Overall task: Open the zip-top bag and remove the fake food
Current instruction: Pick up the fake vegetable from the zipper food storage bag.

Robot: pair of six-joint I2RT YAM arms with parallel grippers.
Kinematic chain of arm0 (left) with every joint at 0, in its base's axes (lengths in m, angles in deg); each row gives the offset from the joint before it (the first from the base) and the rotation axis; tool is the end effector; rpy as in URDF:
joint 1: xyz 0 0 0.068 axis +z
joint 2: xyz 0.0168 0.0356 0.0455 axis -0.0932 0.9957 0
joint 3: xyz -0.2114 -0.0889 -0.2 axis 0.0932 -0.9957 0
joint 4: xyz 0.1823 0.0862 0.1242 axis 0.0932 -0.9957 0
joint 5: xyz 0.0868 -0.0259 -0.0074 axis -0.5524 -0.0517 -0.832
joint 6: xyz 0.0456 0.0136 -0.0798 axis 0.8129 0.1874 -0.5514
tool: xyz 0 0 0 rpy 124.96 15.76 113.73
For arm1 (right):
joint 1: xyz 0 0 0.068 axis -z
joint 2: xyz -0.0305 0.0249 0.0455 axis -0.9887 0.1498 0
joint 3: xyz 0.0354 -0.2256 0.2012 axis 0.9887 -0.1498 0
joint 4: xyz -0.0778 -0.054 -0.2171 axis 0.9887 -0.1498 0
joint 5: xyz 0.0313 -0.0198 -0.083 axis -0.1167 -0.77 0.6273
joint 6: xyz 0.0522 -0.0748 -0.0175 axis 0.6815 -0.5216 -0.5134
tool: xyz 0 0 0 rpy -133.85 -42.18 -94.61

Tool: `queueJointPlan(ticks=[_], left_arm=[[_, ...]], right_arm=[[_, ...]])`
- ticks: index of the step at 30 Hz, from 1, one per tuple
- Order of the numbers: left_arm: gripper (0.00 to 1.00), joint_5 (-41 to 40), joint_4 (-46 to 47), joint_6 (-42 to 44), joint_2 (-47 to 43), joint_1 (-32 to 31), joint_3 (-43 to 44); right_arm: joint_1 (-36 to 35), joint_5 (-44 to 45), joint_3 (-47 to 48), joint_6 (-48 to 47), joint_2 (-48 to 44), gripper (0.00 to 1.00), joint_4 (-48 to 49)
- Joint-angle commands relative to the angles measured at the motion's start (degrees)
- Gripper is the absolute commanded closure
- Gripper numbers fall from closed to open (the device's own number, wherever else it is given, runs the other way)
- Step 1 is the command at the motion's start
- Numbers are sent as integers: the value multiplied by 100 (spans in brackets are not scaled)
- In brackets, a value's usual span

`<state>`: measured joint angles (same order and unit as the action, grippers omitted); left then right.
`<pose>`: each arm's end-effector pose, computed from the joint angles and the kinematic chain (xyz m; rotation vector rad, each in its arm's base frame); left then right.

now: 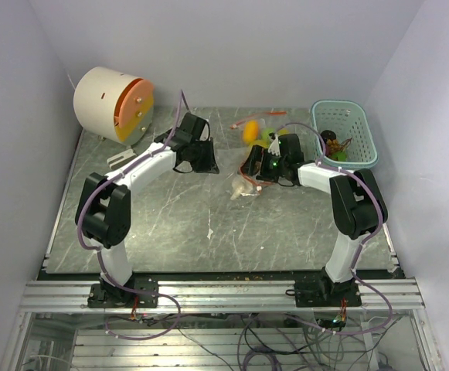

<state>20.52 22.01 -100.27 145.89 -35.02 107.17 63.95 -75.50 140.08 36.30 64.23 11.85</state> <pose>0.3491 -0.2224 0.2606 0.0291 2.5772 -0.7579 0.3828 0.1597 0.1831 0.0424 2.3910 0.9635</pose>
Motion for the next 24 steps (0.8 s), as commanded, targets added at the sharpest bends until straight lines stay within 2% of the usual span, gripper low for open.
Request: queueJointPlan(ticks=[1,3,9,10,13,16,21,22,24], left_arm=[[93,-16,28,-6,30,-73,-89],[93,-24,14,37,42,-74,-89],[93,-74,-79,152,57,-74,-71],[93,-79,-102,165,70,-74,-50],[93,-54,-105,185,93,-74,-4],[93,-28,-94,216,133,-74,9],[93,93,39,234,223,-74,-68],[93,138,92,222,250,-74,-92],[93,229,186,204,312,-74,-90]], right_arm=[[72,1033,221,318,-113,3,-435],[86,1204,269,451,-99,10,-511],[104,1112,318,523,-95,58,-606],[100,1052,300,492,-108,69,-640],[100,867,129,337,-237,87,-690],[93,711,-177,193,-453,100,-645],[91,530,-557,-90,-775,100,-744],[89,514,-566,-186,-813,92,-819],[91,508,-560,-363,-853,67,-994]])
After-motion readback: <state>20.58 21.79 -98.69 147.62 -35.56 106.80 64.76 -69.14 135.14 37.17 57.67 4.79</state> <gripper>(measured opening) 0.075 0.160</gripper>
